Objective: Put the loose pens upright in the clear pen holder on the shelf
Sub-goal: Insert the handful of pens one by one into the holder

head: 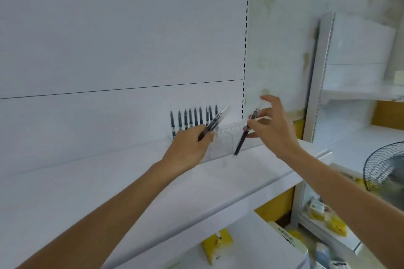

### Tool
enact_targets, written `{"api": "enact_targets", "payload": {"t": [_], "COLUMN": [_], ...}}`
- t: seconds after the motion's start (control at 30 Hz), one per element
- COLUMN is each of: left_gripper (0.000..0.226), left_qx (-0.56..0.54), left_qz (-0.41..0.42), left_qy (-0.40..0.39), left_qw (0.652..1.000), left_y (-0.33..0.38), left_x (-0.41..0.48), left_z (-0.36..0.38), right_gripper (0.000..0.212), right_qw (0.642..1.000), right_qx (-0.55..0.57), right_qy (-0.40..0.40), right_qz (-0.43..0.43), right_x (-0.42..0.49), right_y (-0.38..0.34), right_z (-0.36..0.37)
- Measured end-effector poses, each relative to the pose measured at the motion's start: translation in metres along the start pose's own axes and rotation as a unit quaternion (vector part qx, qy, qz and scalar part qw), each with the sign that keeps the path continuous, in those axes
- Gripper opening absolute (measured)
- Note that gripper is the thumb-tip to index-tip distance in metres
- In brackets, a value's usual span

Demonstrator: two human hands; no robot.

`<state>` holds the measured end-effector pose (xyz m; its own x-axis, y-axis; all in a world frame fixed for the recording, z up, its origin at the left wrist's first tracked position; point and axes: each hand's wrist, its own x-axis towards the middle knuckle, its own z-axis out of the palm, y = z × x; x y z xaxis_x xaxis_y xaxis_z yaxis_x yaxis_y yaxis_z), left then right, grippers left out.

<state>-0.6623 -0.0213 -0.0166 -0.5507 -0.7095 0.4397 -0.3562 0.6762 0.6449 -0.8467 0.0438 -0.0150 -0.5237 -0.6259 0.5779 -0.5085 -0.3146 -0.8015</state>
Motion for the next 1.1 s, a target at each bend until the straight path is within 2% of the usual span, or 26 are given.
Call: {"api": "enact_targets", "payload": {"t": [0.17, 0.27, 0.43, 0.6, 0.77, 1.1], "left_gripper": [0.036, 0.034, 0.026, 0.027, 0.026, 0.027], "left_qx": [0.05, 0.064, 0.051, 0.05, 0.051, 0.051], "left_qz": [-0.041, -0.081, -0.135, -0.165, -0.206, -0.228], "left_qy": [0.029, 0.065, 0.123, 0.184, 0.207, 0.22], "left_qw": [0.998, 0.993, 0.982, 0.968, 0.955, 0.947], "left_y": [-0.011, -0.016, -0.011, -0.005, -0.002, 0.005], "left_x": [0.016, 0.026, 0.038, 0.04, 0.036, 0.034], "left_z": [0.004, 0.007, 0.027, 0.049, 0.053, 0.075], "right_gripper": [0.057, 0.056, 0.056, 0.056, 0.054, 0.053], "right_qw": [0.999, 0.996, 0.978, 0.963, 0.95, 0.941], "right_qx": [0.022, 0.005, -0.047, -0.046, -0.05, -0.03], "right_qy": [-0.019, -0.031, -0.099, -0.162, -0.21, -0.225], "right_qz": [-0.022, -0.088, -0.18, -0.21, -0.226, -0.249], "right_x": [0.052, 0.087, 0.126, 0.149, 0.165, 0.163], "right_y": [0.024, 0.034, 0.059, 0.073, 0.077, 0.08], "right_z": [0.012, 0.022, 0.034, 0.045, 0.05, 0.044]}}
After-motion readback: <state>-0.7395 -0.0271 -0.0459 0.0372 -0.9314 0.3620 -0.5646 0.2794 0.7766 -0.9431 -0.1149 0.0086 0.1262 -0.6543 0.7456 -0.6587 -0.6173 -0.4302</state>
